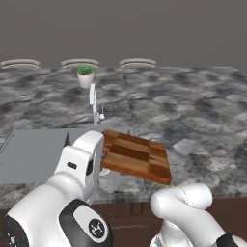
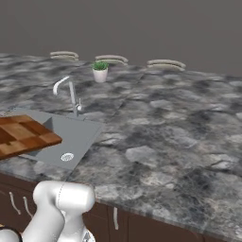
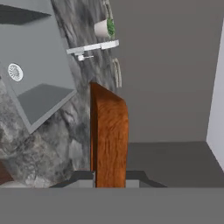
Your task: Move the cutting board and knife to the sink. Then move spray from the cabinet to the counter.
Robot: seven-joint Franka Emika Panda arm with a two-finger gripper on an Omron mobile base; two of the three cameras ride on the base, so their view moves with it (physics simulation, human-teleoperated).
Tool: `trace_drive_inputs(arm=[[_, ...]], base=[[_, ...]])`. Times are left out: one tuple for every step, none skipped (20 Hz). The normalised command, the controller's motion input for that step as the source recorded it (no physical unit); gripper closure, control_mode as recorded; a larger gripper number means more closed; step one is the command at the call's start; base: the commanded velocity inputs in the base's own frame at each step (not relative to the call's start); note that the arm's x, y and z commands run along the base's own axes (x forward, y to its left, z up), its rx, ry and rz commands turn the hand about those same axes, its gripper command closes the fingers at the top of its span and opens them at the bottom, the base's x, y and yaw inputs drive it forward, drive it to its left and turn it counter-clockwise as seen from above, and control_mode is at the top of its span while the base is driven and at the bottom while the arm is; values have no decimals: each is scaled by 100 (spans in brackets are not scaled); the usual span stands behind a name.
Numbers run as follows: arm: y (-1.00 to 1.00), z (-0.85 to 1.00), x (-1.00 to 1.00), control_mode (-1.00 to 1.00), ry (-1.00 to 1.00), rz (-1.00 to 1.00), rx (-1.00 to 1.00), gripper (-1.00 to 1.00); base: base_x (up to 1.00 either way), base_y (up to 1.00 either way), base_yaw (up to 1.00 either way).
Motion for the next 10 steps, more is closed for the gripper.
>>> trace_drive_inputs(arm=[[0,0,0,100,0,0,0,100],[0,0,0,100,0,0,0,100],[0,0,0,100,0,0,0,100],[0,0,0,100,0,0,0,100],[-20,0,37,-100,12,20,1,100],[-4,0,23,-100,13,24,0,100],[0,0,35,-100,19,26,0,100],[4,0,40,-100,24,28,0,100],[0,0,44,-100,28,30,0,100],[0,0,40,-100,33,32,0,100]], base=[[14,-26,9],[15,-26,9],[34,-25,10],[45,-25,17],[0,0,0],[0,0,0],[0,0,0],[0,0,0],[0,0,0],[0,0,0]])
